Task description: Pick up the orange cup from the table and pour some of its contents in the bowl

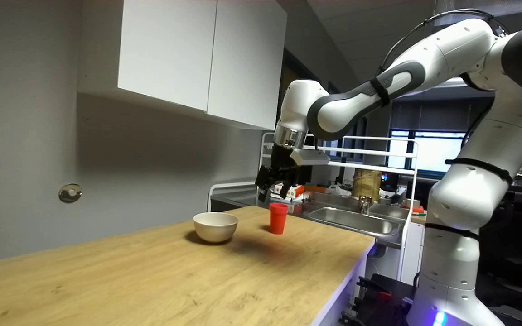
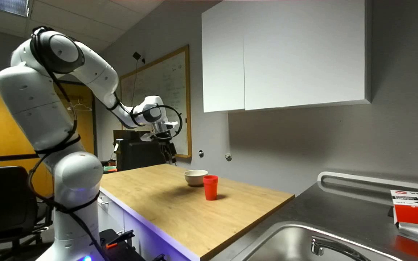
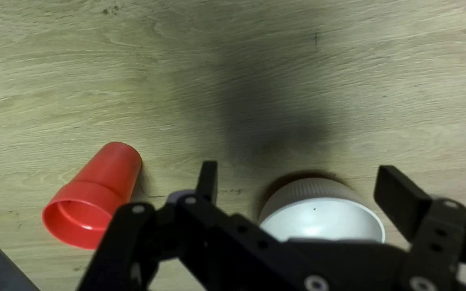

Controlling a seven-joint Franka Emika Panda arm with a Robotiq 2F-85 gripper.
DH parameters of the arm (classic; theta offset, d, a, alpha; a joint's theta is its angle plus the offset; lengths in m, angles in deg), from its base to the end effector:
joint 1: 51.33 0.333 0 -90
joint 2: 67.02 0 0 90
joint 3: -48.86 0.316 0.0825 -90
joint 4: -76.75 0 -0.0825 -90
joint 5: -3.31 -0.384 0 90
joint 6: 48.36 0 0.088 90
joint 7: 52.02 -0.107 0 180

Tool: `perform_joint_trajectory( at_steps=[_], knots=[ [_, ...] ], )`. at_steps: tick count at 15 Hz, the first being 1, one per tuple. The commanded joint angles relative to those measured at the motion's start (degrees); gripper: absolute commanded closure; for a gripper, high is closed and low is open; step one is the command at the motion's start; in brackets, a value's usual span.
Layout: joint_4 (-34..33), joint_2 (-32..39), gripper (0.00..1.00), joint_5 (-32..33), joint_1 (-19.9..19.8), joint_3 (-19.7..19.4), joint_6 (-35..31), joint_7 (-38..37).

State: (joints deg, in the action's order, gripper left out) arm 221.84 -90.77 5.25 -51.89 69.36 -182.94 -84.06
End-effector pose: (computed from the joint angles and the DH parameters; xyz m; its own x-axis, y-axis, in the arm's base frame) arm 0.4056 0.1486 0.4311 0.9468 -0.1901 0.2595 -0.2065 -0.9777 0.0372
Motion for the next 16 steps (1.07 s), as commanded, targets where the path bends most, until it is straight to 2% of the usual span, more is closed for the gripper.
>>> perform_joint_trajectory(
  at_steps=[1,7,11,16],
  knots=[
    [-0.34,0.53,0.00,0.91,1.12,-1.64,0.05,-0.48],
    [-1.53,3.39,0.00,2.39,-1.42,-5.67,-3.69,0.29],
    [-2.66,6.20,0.00,1.38,-3.75,-10.88,-7.88,2.34],
    [-5.05,10.26,0.00,-1.92,-5.62,-17.69,-9.76,5.96]
  ],
)
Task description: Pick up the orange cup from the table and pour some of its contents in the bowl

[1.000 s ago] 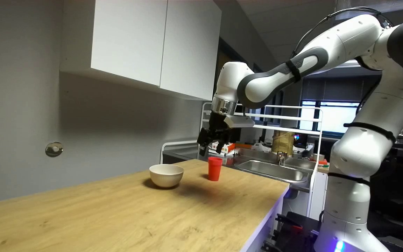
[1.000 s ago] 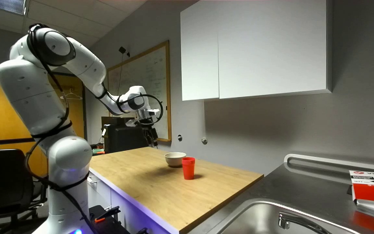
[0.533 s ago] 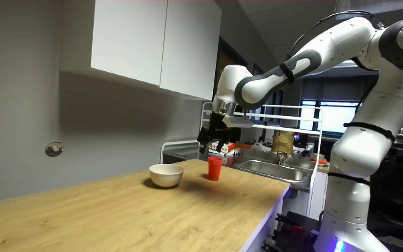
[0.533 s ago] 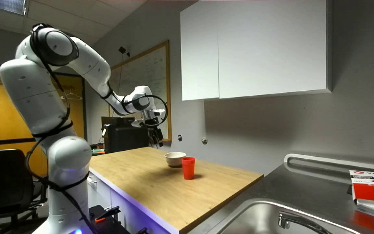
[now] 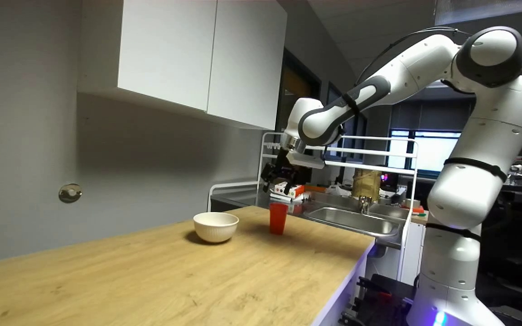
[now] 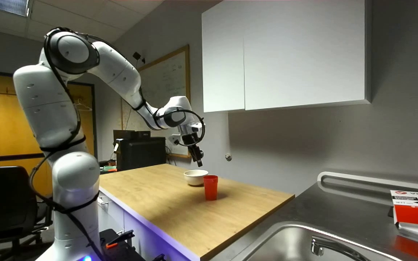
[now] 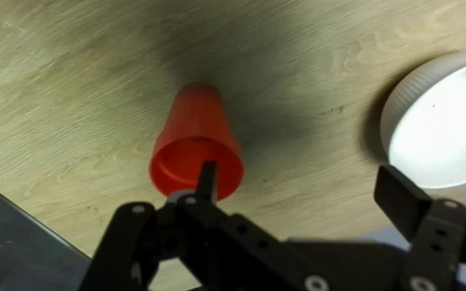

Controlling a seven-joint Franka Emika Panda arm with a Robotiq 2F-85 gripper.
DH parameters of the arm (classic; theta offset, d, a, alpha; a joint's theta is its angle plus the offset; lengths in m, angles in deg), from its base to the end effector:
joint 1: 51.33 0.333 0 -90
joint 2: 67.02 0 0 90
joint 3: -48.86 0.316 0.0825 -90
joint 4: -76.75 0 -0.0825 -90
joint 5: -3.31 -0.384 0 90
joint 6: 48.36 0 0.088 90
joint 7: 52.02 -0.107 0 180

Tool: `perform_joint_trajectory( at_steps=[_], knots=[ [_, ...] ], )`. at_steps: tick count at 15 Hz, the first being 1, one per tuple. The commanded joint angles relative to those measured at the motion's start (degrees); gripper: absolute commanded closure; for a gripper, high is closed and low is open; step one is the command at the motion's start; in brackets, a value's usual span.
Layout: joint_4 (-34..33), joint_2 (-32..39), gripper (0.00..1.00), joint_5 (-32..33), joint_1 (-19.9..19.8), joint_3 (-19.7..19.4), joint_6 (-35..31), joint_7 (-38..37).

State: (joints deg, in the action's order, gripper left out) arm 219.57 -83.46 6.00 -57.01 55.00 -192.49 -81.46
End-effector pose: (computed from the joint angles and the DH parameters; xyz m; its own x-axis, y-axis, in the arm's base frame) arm 0.4643 0.0048 0.4222 0.8447 -0.4460 0.2959 -0.4405 -0.8933 -0.0889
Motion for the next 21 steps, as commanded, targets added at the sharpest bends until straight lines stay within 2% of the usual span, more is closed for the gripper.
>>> perform_joint_trajectory(
  at_steps=[1,8,14,15,16,17,21],
  knots=[
    [-3.32,3.88,0.00,-3.81,-0.60,-4.62,-0.27,4.35],
    [-5.67,11.13,0.00,-12.05,-1.52,-11.38,0.53,10.52],
    [-6.81,16.73,0.00,-17.77,-2.01,-13.40,1.61,13.59],
    [-7.03,17.27,0.25,-17.67,-2.04,-13.43,1.44,13.14],
    [-7.41,17.62,0.27,-17.51,-1.97,-13.39,1.61,12.74],
    [-7.81,17.91,0.33,-17.24,-1.91,-13.36,1.88,12.24],
    [-9.33,18.24,0.66,-14.40,-1.27,-12.99,2.67,9.51]
  ],
)
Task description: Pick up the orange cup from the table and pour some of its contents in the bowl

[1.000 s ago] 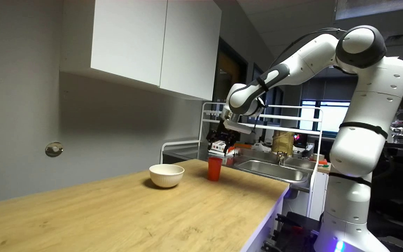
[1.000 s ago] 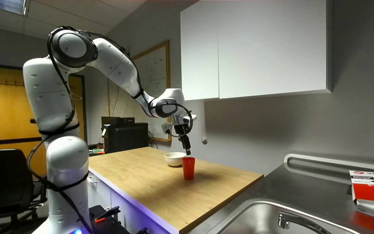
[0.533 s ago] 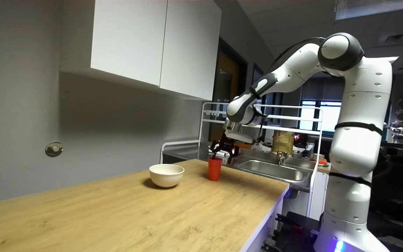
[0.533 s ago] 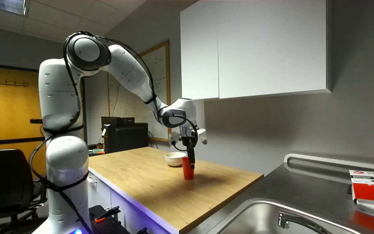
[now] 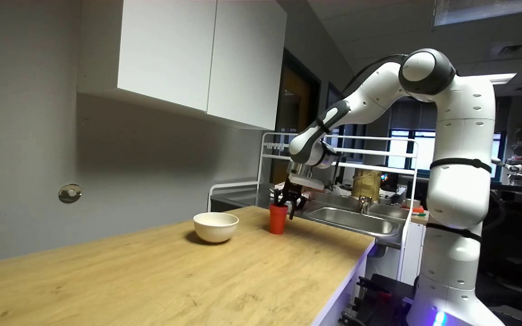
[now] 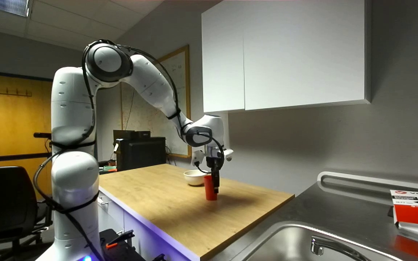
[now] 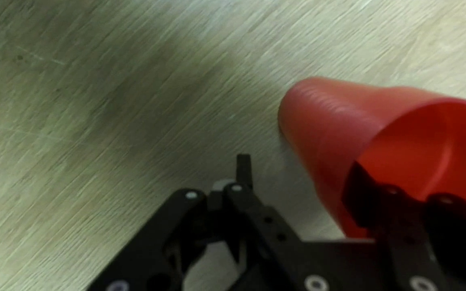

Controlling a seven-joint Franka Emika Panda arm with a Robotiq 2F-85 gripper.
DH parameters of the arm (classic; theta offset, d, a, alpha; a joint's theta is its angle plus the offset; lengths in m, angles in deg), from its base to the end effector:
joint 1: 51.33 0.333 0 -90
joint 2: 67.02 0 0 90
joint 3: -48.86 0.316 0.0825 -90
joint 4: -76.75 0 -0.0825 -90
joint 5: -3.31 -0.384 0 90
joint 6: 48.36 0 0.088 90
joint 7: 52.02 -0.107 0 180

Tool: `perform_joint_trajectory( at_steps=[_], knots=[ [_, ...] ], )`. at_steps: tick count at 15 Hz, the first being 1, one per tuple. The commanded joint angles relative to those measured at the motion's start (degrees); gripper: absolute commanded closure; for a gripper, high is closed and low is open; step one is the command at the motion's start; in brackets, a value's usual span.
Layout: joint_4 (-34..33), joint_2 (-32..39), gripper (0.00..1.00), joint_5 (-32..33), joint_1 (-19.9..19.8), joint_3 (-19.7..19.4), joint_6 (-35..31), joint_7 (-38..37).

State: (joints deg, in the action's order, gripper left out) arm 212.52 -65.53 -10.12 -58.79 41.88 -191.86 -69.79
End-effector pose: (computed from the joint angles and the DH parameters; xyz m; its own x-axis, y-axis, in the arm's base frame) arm 0.4943 -0.1290 0.3239 0.7331 -0.6787 0.0429 -0.6632 -0.7275 -0.1761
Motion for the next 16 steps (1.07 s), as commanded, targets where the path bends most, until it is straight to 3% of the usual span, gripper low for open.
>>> perform_joint_trajectory(
  at_steps=[1,5,7,11,16],
  knots=[
    [-2.66,0.30,0.73,2.63,0.72,0.22,2.23,-2.90],
    [-4.82,0.68,0.99,4.80,2.01,1.01,2.55,-6.12],
    [-6.01,0.81,1.00,5.53,2.93,1.62,2.77,-7.93],
    [-8.40,0.77,0.99,13.73,5.75,3.48,2.78,-16.95],
    [-12.80,0.77,0.98,33.51,10.21,6.50,7.41,-34.39]
  ],
)
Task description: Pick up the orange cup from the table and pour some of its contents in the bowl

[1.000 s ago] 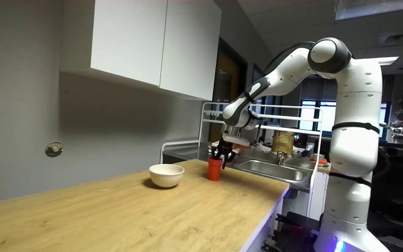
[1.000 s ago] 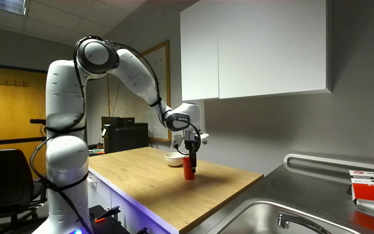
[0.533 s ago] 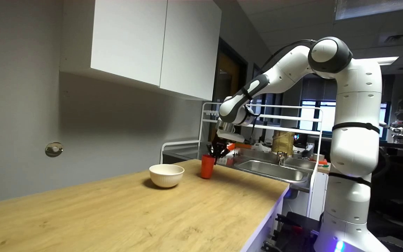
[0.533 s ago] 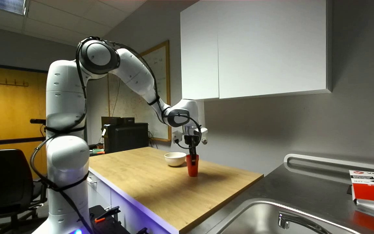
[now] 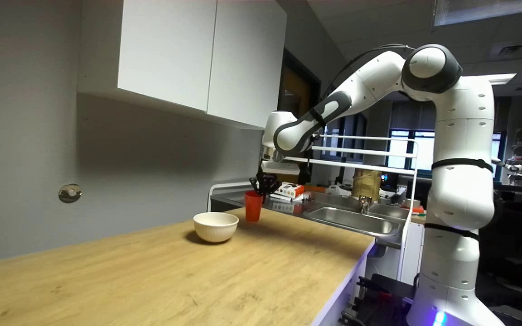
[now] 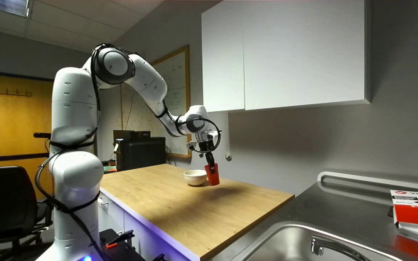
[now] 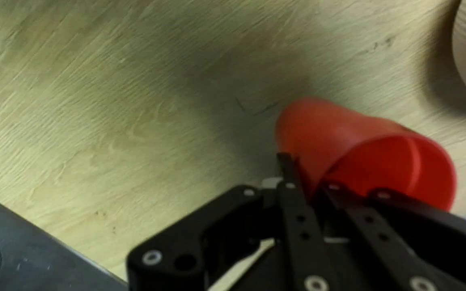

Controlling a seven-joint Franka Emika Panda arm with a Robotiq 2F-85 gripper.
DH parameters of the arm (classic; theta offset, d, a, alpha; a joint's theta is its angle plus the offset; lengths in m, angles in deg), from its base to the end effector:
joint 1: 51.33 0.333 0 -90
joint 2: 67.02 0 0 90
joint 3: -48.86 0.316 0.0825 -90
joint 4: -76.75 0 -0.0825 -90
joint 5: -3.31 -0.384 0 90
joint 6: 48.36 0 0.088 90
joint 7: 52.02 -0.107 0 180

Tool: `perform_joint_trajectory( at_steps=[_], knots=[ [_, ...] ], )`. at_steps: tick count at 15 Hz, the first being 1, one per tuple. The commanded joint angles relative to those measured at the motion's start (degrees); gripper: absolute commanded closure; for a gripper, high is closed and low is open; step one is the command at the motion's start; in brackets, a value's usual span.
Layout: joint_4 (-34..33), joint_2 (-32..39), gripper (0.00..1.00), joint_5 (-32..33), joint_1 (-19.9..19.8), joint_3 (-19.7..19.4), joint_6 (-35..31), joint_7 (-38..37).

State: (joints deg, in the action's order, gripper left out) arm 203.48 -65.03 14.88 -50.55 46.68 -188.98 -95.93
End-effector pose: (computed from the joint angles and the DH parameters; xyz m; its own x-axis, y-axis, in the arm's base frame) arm 0.5526 -0.0134 0.3836 0.7708 -0.5864 0.2490 -0.6011 -0.7989 -0.0207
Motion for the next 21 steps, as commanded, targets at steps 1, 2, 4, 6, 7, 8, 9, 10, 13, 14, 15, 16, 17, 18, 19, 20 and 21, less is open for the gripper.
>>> perform_joint_trajectory(
  at_steps=[1,2,4,6,7,8,9,10,13,14,15,16,17,18,19,20,21],
  knots=[
    [-4.76,0.44,0.98,11.76,2.94,2.53,6.09,-11.11],
    [-5.88,0.70,0.98,14.43,3.91,3.47,7.90,-13.36],
    [-7.77,1.10,0.98,19.34,5.97,5.45,11.57,-17.11],
    [-9.67,1.75,0.98,24.18,8.06,7.44,15.47,-20.24],
    [-10.59,2.26,0.98,27.12,9.10,8.36,17.43,-22.13],
    [-11.35,2.92,0.98,29.85,10.16,9.26,19.45,-23.59],
    [-12.11,3.46,0.98,32.66,11.21,10.07,21.73,-25.10],
    [-12.74,4.50,0.98,36.25,12.29,10.79,24.27,-26.77],
    [-13.80,7.27,0.98,45.51,15.26,12.56,31.49,-30.76],
    [-14.26,8.35,0.98,48.42,16.20,13.05,34.04,-31.84],
    [-14.50,9.67,0.98,51.19,17.08,13.45,36.51,-32.90],
    [-15.05,10.89,0.98,53.74,18.02,13.82,39.28,-33.61],
    [-15.54,12.28,0.98,56.32,18.92,14.18,41.96,-34.37],
    [-15.76,13.61,0.98,58.90,19.83,14.51,44.46,-35.01],
    [-16.42,14.91,0.98,61.26,20.69,14.82,46.99,-35.16],
    [-16.81,16.22,0.98,63.39,21.45,15.09,49.30,-35.39],
    [-17.49,17.62,0.98,65.41,22.18,15.32,51.65,-35.53]
  ],
)
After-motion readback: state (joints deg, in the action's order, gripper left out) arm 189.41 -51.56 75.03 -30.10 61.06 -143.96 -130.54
